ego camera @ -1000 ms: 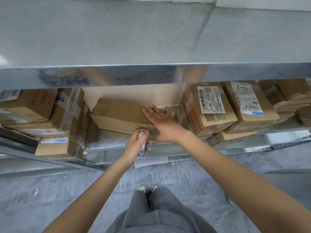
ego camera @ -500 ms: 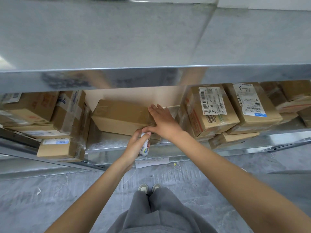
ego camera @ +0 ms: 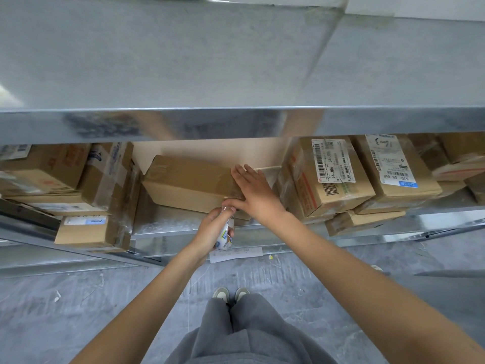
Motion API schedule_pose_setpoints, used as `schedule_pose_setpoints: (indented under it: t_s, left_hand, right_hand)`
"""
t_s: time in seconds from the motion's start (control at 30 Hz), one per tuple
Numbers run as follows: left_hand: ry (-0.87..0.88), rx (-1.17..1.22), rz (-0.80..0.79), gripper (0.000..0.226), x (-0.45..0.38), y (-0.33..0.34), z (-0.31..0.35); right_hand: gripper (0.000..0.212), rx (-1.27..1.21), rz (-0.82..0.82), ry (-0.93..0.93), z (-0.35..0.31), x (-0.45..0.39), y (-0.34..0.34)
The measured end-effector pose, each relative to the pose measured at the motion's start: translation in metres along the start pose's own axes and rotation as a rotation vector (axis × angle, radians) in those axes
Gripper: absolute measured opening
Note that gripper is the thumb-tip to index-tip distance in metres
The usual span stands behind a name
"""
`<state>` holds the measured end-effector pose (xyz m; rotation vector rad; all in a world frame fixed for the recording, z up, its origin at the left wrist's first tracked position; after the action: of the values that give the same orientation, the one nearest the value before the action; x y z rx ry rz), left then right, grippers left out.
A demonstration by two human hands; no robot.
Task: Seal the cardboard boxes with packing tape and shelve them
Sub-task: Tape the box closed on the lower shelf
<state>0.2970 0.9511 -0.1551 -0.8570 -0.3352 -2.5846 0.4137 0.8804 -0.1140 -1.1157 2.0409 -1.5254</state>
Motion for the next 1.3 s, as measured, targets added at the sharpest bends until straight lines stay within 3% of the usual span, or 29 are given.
schedule_pose_setpoints:
  t_s: [0.33,0.73,0.93,1.17,1.3]
  left_hand:
    - [-0.014,0.005,0.005,0.016,-0.003,0.0,0.003]
    - [0.077,-0.31,0.004,0.032,0.003,-0.007,0.005]
    - [0.075,-0.237,-0.019,0.006,0.01,-0.009,0.002]
    - [-0.058,-0.193,0.019,0.035,0.004,-0.011,-0.004]
    - [-0.063,-0.188,0.026,0.036,0.004,-0.009,-0.005]
  right_hand:
    - [0.082,-0.039,0.106,-0.002,0.0,-0.001,0.003]
    - [0.085,-0.146,0.128,-0.01,0.001,-0.002,-0.007]
    - [0.107,0.034,0.012,0.033,-0.002,-0.01,-0.014]
    - [0.096,0.074,0.035,0.056,-0.004,-0.013,-0.011]
    - [0.093,0.039,0.046,0.055,-0.003,-0.012,-0.012]
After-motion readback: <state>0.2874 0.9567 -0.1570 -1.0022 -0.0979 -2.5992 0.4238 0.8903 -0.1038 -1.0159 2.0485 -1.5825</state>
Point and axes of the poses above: each hand's wrist, its own x-axis away from the middle knuckle, its own y-axis out of the palm, z = x × y, the point moved 4 cm from there along -x, towards the middle knuckle, and after that the axes turned 1 degree about z, right-handed, at the moved point
